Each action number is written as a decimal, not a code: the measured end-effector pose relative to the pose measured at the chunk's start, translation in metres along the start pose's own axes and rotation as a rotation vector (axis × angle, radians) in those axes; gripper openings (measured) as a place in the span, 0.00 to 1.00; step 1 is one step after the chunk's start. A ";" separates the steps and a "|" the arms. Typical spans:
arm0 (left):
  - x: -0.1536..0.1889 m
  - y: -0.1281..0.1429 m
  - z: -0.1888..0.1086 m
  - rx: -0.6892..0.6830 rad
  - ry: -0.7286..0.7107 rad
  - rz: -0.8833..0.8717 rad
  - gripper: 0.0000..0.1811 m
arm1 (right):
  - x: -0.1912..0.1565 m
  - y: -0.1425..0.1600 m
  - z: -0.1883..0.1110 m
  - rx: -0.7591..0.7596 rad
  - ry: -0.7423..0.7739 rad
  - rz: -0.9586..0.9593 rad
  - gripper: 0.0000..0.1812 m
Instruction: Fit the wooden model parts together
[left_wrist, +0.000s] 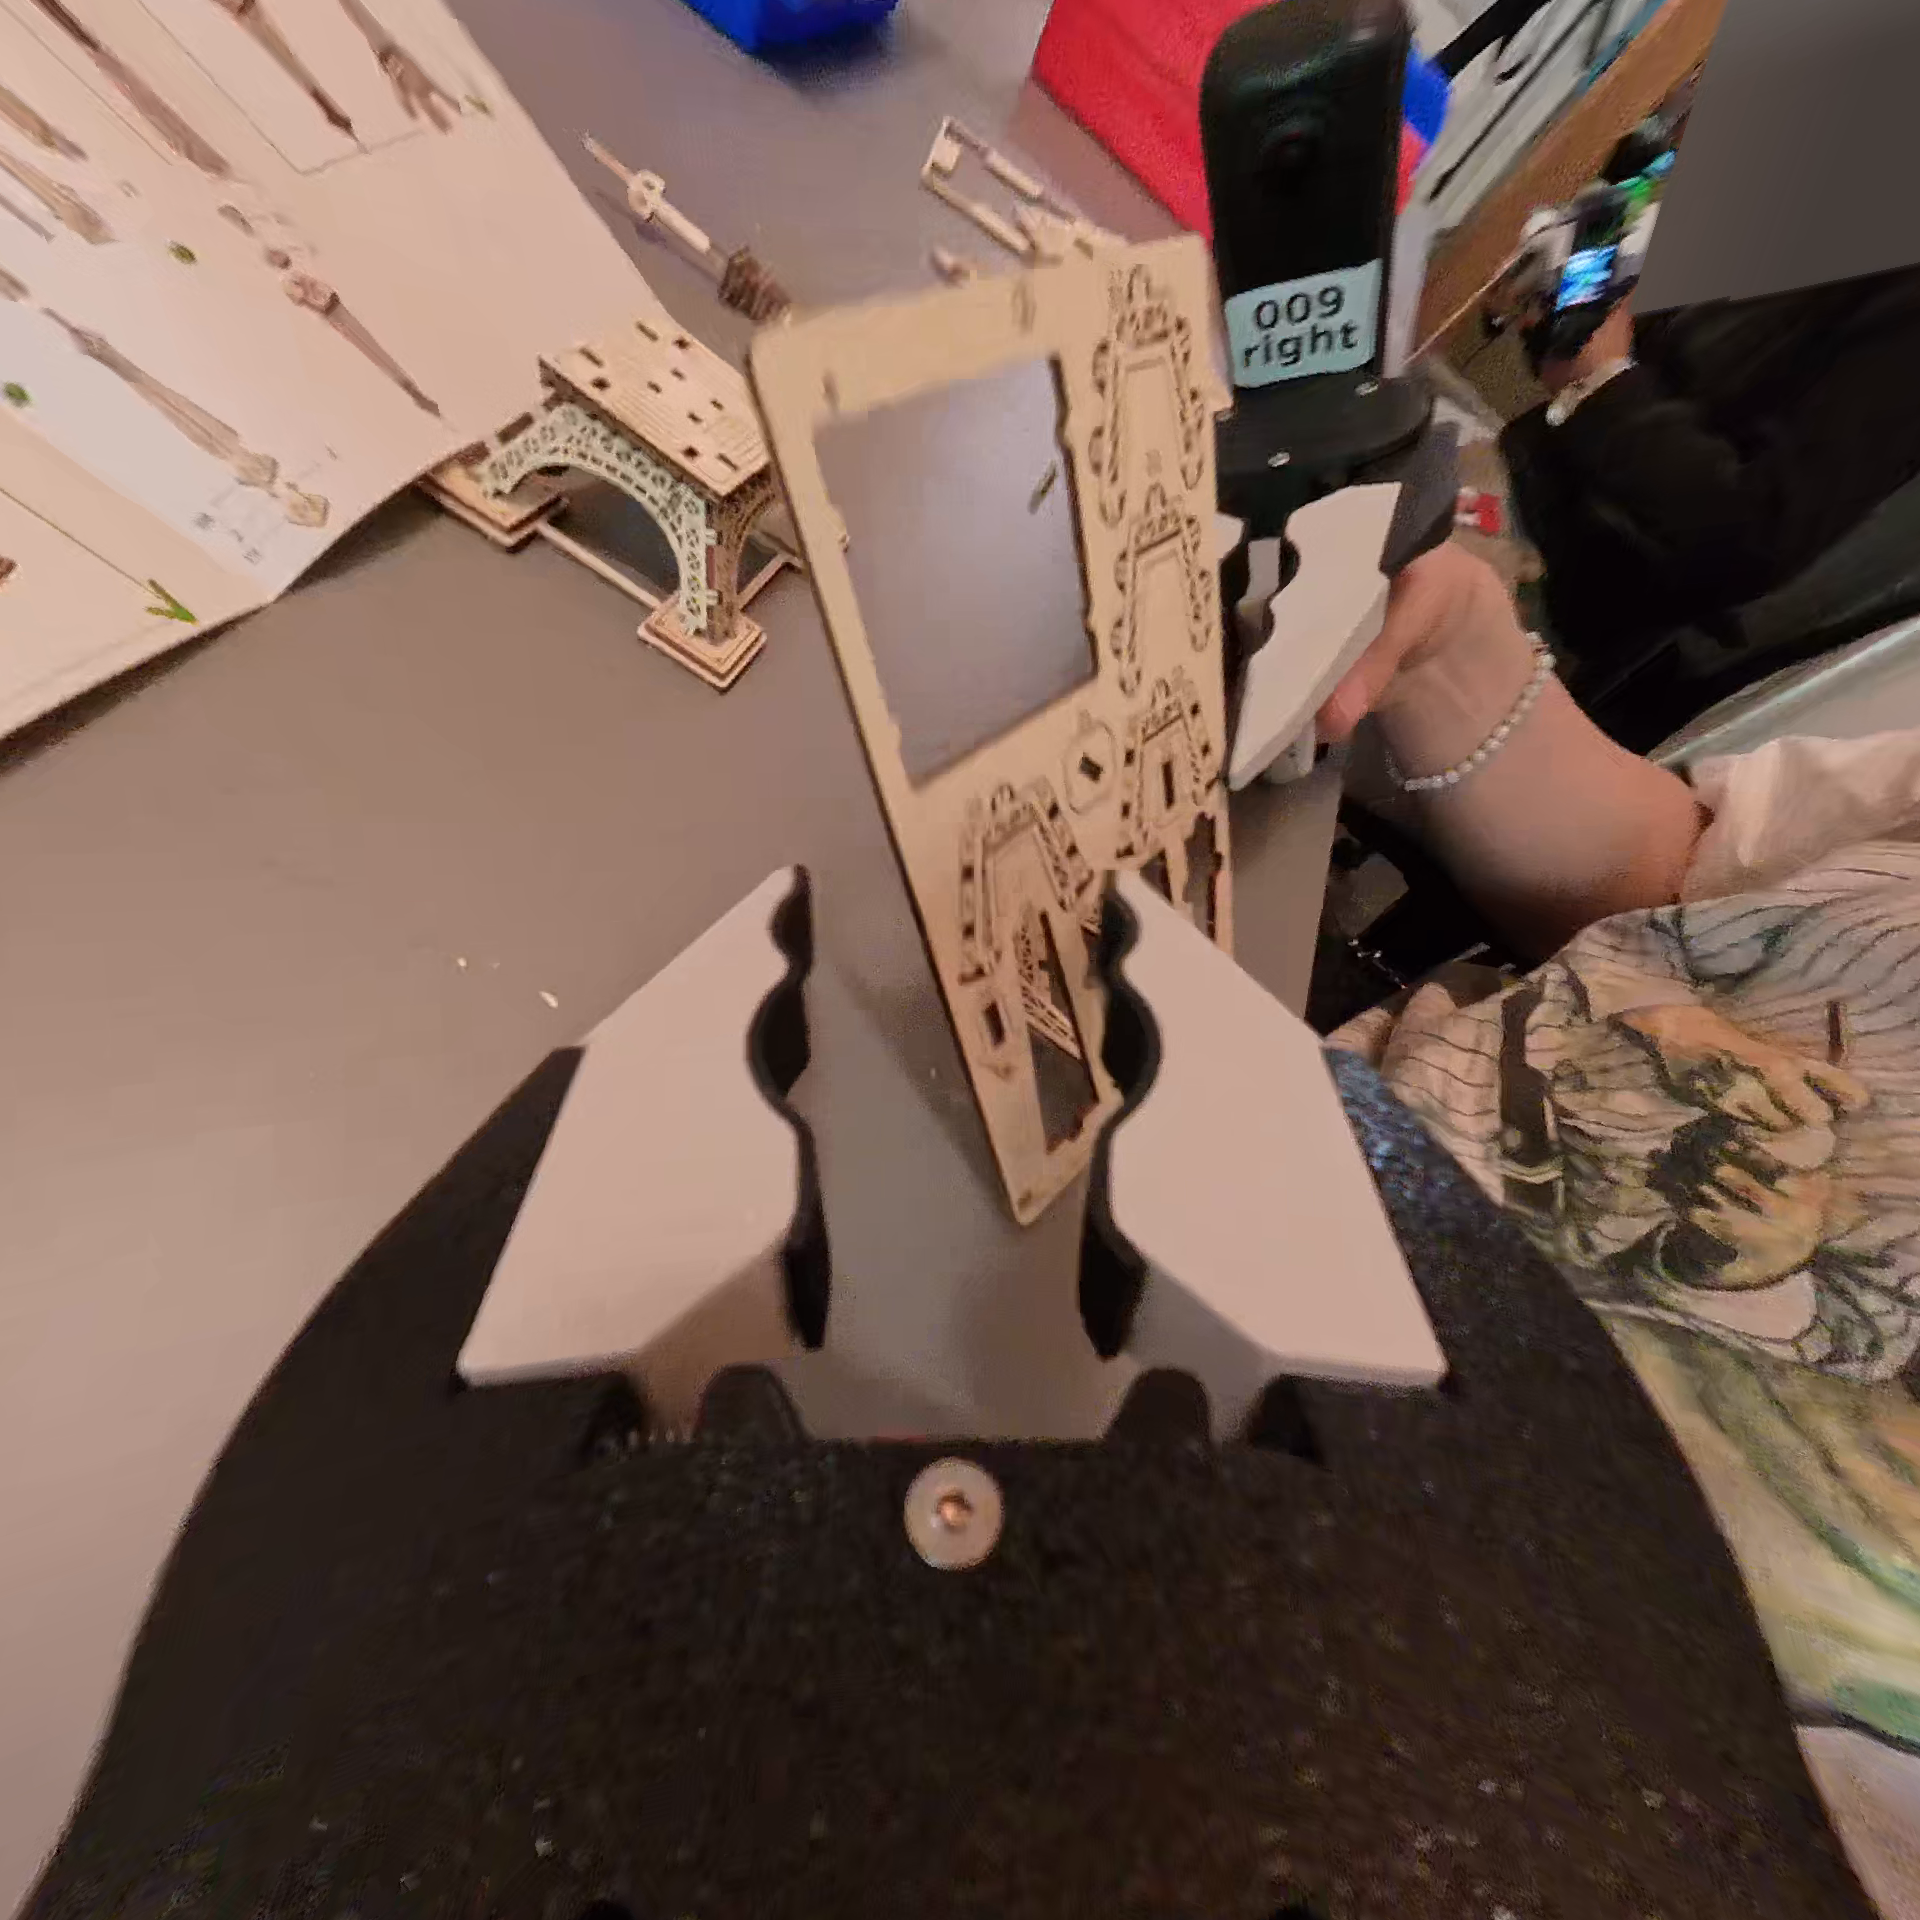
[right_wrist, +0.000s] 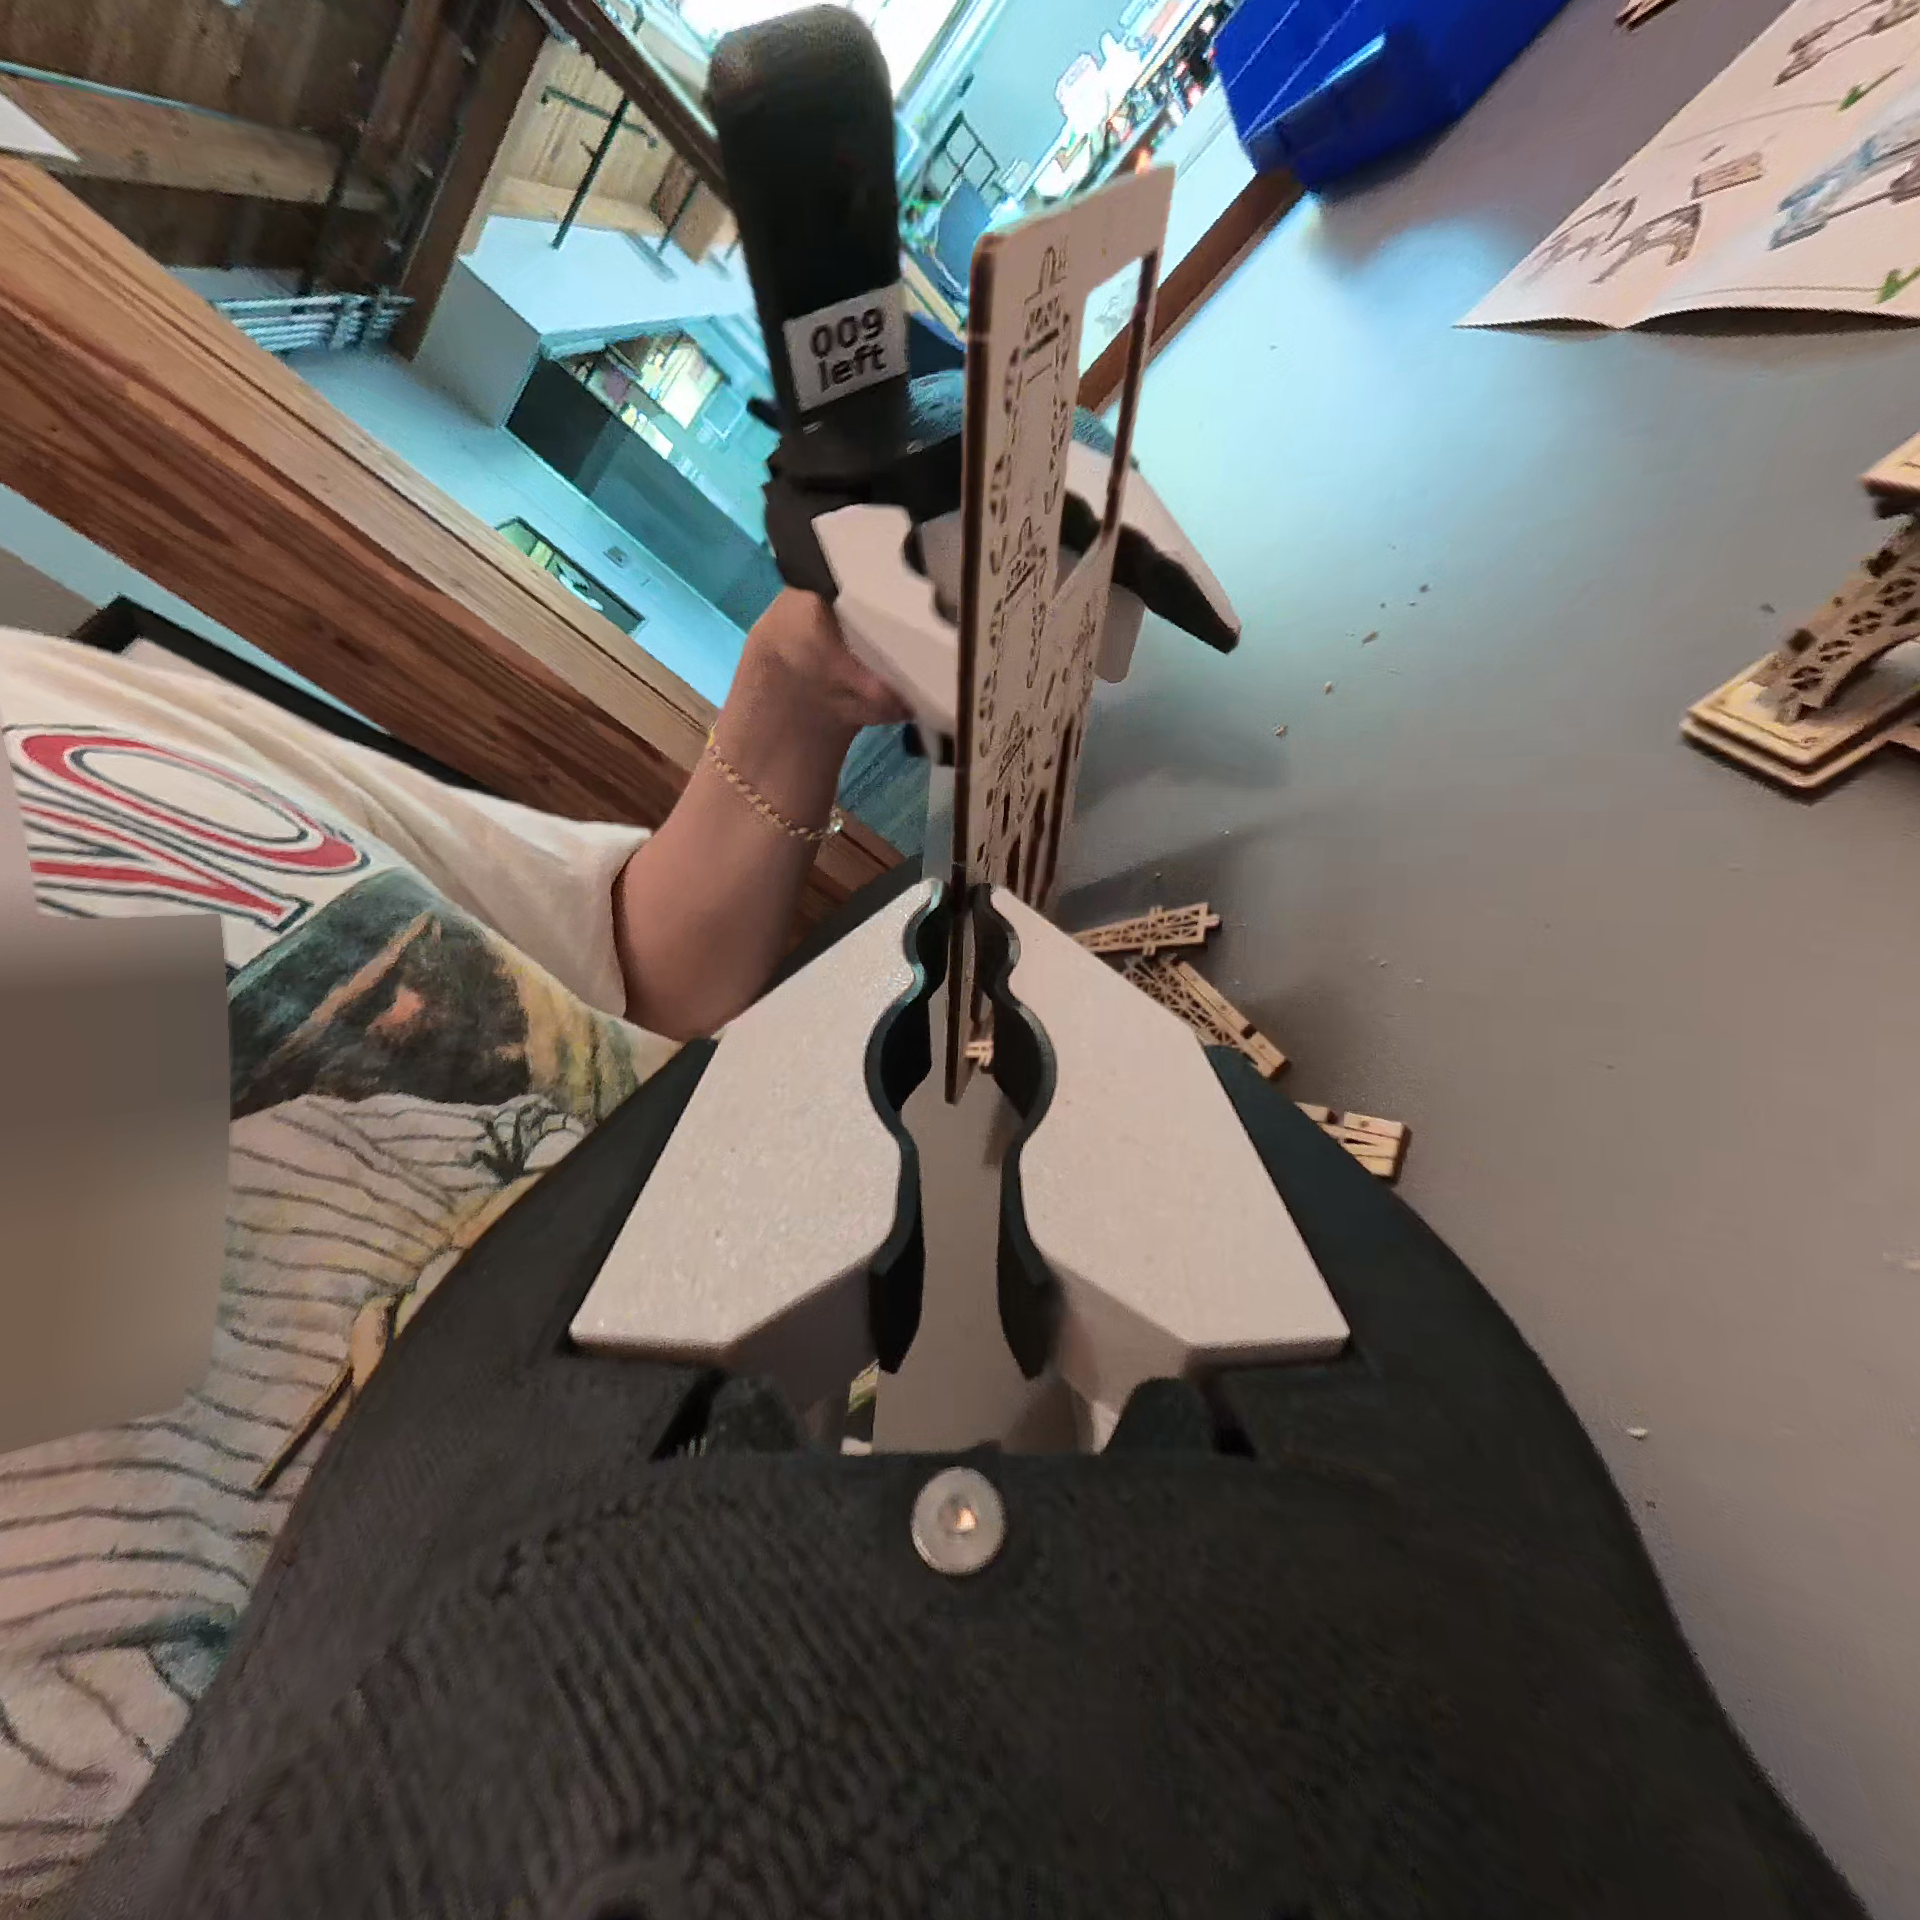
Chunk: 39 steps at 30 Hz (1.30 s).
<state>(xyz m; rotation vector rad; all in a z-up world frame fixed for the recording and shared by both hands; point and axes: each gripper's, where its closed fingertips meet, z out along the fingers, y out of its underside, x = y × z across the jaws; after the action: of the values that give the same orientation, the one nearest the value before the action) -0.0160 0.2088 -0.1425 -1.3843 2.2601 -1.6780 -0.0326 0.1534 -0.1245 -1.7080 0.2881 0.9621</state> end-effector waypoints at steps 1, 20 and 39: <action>0.001 -0.001 -0.001 0.014 0.038 0.005 0.25 | -0.001 0.002 0.001 -0.011 -0.001 -0.010 0.01; 0.013 -0.044 -0.028 0.226 0.563 -0.048 0.00 | 0.014 -0.028 -0.031 0.151 0.198 -0.181 0.04; 0.026 -0.054 -0.053 0.398 0.667 0.031 0.00 | 0.008 -0.017 0.046 -0.008 0.165 -0.265 0.00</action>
<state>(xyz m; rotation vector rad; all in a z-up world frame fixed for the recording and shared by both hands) -0.0229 0.2309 -0.0662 -0.7695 1.9695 -2.6871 -0.0380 0.2023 -0.1215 -1.7841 0.1597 0.6308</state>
